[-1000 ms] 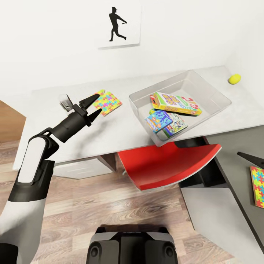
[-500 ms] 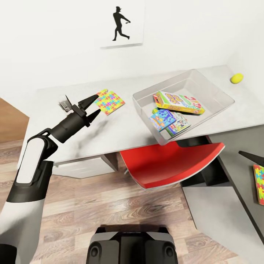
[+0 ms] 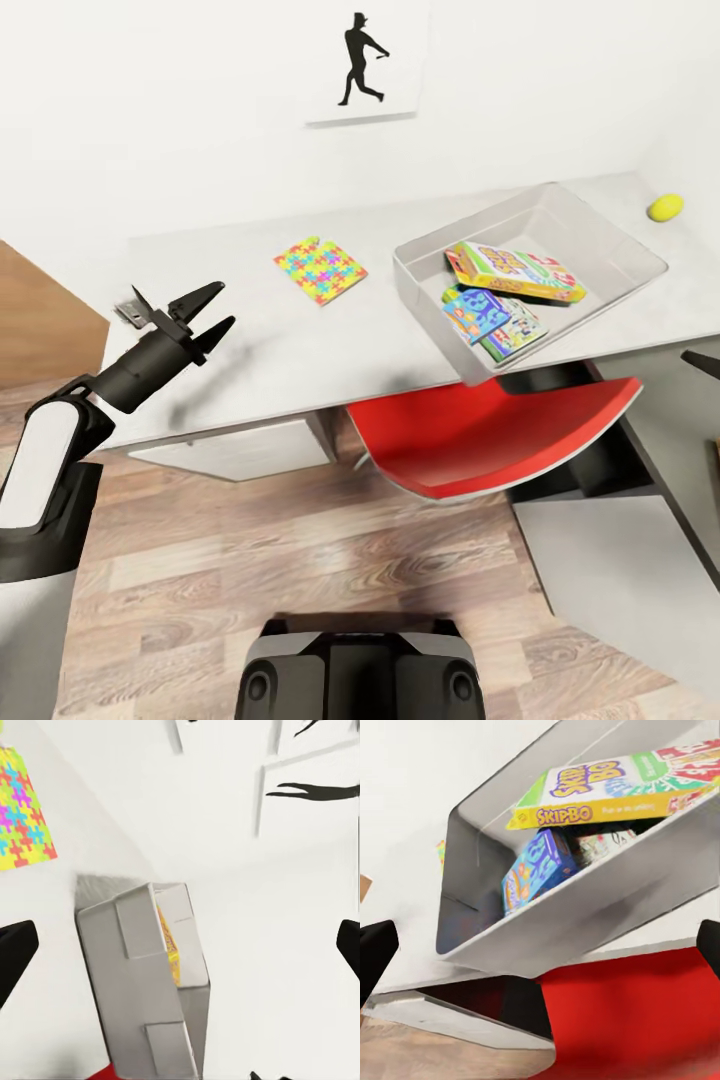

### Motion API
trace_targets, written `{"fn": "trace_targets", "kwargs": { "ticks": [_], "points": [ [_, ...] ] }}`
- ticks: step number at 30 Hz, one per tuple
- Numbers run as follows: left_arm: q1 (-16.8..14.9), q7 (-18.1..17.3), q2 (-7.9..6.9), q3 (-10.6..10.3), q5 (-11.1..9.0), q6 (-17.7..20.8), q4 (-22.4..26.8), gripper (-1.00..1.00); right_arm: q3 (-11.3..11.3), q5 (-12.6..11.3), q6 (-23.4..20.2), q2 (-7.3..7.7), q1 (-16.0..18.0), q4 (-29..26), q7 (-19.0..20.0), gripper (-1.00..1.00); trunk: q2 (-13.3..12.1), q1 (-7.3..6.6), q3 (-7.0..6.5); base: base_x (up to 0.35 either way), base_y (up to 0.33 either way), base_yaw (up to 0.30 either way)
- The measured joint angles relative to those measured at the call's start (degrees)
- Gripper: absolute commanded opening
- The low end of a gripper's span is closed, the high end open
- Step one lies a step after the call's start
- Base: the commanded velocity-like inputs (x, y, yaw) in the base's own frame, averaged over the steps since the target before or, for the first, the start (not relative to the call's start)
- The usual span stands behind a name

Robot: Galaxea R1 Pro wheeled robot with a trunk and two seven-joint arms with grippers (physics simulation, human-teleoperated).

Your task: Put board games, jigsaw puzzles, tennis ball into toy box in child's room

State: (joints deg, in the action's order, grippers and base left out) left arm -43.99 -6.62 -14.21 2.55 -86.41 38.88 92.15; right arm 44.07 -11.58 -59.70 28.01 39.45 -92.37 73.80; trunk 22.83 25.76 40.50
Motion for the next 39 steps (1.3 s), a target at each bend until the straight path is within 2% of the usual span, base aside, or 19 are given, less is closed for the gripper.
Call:
{"fn": "trace_targets", "kwargs": {
  "ticks": [1,3,4,6,7,9,12,14,20,27,29,31,32,33,34,37,38,39],
  "points": [
    [0.02,-0.03,-0.02,0.02,-0.01,0.01,0.00,1.00,0.00,0.03,0.00,0.00,0.04,0.00,-0.01,1.00,0.00,0.00,0.00,-0.079,0.271,0.000],
    [1.31,-1.32,-0.85,1.20,0.01,0.46,0.00,1.00,-0.22,0.32,-0.01,0.08,2.73,0.01,-1.07,1.00,0.00,0.00,0.00,-0.079,0.280,0.000],
    [1.34,-1.33,-0.86,1.21,-0.01,0.47,0.01,1.00,-0.22,0.34,-0.01,0.09,2.77,0.01,-1.09,1.00,0.00,0.00,0.00,-0.080,0.288,0.000],
    [2.63,-2.21,-1.44,2.20,0.01,0.78,0.00,1.00,-0.61,0.67,-0.04,0.06,5.01,0.01,-2.97,1.00,0.00,0.00,0.00,-0.081,0.294,0.000],
    [2.65,-2.22,-1.45,2.22,-0.01,0.78,0.01,1.00,-0.62,0.69,-0.04,0.06,5.04,0.01,-3.00,1.00,0.00,0.00,0.00,-0.081,0.299,0.000],
    [3.77,-2.81,-1.84,3.14,0.04,1.02,0.00,1.00,-1.55,0.92,-0.06,0.03,6.72,0.04,-5.37,1.00,0.00,0.00,0.00,-0.081,0.303,0.000],
    [4.28,-3.03,-1.99,3.62,0.03,1.13,0.01,1.00,-2.22,0.97,-0.07,0.03,7.39,0.06,-6.72,1.00,0.00,0.00,0.00,-0.080,0.307,0.000],
    [5.03,-3.33,-2.22,4.44,0.06,1.31,0.01,1.00,-3.55,1.01,-0.09,0.02,8.37,0.04,-9.26,1.00,0.00,0.00,0.00,-0.066,0.313,0.000],
    [5.71,-3.57,-2.69,5.29,0.04,1.67,0.01,1.00,-5.05,1.05,-0.09,0.01,9.66,0.06,-12.94,1.00,0.00,-0.01,0.00,-0.041,0.320,0.000],
    [6.17,-3.68,-3.39,5.88,0.14,2.05,-0.01,1.00,-7.19,1.31,-0.04,-0.14,14.33,0.16,-18.07,1.00,0.00,-0.01,0.00,-0.015,0.330,0.000],
    [6.24,-3.68,-3.48,5.94,0.21,2.09,-0.02,1.00,-8.15,1.38,-0.03,-0.14,15.34,0.18,-19.02,1.00,0.00,-0.01,0.00,-0.008,0.333,0.000],
    [6.35,-3.68,-3.62,6.02,0.39,2.15,-0.04,1.00,-10.76,1.41,-0.01,-0.18,17.17,0.22,-21.08,1.00,0.00,-0.01,0.00,-0.006,0.334,0.000],
    [6.35,-3.68,-3.63,6.03,0.39,2.15,-0.04,1.00,-10.80,1.47,-0.01,-0.18,17.20,0.22,-21.12,1.00,0.00,-0.01,0.00,0.001,0.335,0.000],
    [6.39,-3.67,-3.68,6.04,0.48,2.18,-0.05,1.00,-12.28,1.45,0.00,-0.25,18.04,0.23,-22.27,1.00,0.00,-0.01,0.00,0.001,0.335,0.000],
    [6.40,-3.66,-3.68,6.04,0.48,2.18,-0.05,1.00,-12.33,1.50,0.00,-0.25,18.07,0.23,-22.31,1.00,0.00,-0.01,0.00,0.011,0.335,0.000],
    [6.74,-3.58,-3.79,6.01,0.74,2.24,-0.08,1.00,-16.71,1.53,0.04,-0.60,20.22,0.28,-26.43,1.00,0.00,-0.01,0.00,0.033,0.336,0.000],
    [6.75,-3.58,-3.79,6.02,0.73,2.24,-0.08,1.00,-16.75,1.57,0.04,-0.60,20.25,0.29,-26.48,1.00,0.00,-0.01,0.00,0.048,0.336,0.000],
    [6.95,-3.52,-3.81,5.98,0.82,2.25,-0.10,1.00,-17.95,1.55,0.05,-0.74,20.77,0.32,-27.98,1.00,0.00,-0.01,0.00,0.057,0.336,0.000]
  ]
}}
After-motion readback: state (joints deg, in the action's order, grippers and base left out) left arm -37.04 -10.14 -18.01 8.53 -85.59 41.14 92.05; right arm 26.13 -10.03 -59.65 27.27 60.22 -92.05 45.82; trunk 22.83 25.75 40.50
